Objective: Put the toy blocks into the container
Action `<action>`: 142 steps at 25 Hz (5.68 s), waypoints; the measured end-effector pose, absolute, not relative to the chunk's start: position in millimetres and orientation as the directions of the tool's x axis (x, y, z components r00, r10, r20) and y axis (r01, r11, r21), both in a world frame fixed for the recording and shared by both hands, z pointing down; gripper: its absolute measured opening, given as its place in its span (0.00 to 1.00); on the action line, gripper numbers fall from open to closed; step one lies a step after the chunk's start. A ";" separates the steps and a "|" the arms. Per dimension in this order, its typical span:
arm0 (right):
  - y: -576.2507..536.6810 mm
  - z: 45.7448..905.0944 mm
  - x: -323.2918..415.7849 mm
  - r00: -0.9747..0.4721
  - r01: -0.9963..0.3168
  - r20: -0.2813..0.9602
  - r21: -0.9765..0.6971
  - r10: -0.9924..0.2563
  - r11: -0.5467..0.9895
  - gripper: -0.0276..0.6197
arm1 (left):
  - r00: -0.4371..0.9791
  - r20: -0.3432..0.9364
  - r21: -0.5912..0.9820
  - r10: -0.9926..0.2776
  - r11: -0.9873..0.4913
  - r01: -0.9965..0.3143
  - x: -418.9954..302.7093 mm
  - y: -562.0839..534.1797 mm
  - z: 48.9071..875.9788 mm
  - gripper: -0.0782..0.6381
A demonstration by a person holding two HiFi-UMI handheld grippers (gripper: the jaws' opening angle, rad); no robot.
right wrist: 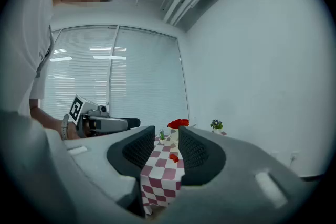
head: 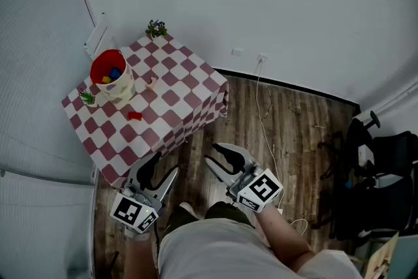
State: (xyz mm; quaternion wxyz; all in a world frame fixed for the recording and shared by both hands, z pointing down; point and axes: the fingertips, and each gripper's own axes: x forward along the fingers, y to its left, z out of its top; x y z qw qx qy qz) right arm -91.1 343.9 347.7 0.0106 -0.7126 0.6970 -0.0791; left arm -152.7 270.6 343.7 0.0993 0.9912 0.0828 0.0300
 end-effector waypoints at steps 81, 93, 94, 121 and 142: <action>49.6 528.7 83.6 -0.369 -0.926 0.494 -0.264 -0.788 0.268 0.25 | 0.636 0.707 0.157 -0.310 -0.808 -0.568 -65.2 -29.8 674.9 0.56; 68.3 534.9 93.9 -0.317 -0.942 0.527 -0.268 -0.789 0.200 0.25 | 0.612 0.732 0.129 -0.299 -0.822 -0.555 -60.8 -30.2 700.0 0.55; 70.3 535.2 94.4 -0.314 -0.943 0.528 -0.269 -0.789 0.196 0.25 | 0.612 0.730 0.125 -0.305 -0.820 -0.558 -59.9 -31.2 699.0 0.55; 53.0 508.2 98.3 -0.281 -0.945 0.468 -0.287 -0.838 0.156 0.25 | 0.661 0.622 0.032 -0.419 -0.830 -0.556 -52.4 -72.2 579.4 0.52; 8.0 494.9 98.0 -0.308 -0.926 0.416 -0.336 -0.855 0.171 0.25 | 0.651 0.588 -0.065 -0.480 -0.830 -0.554 -27.4 -136.6 477.3 0.52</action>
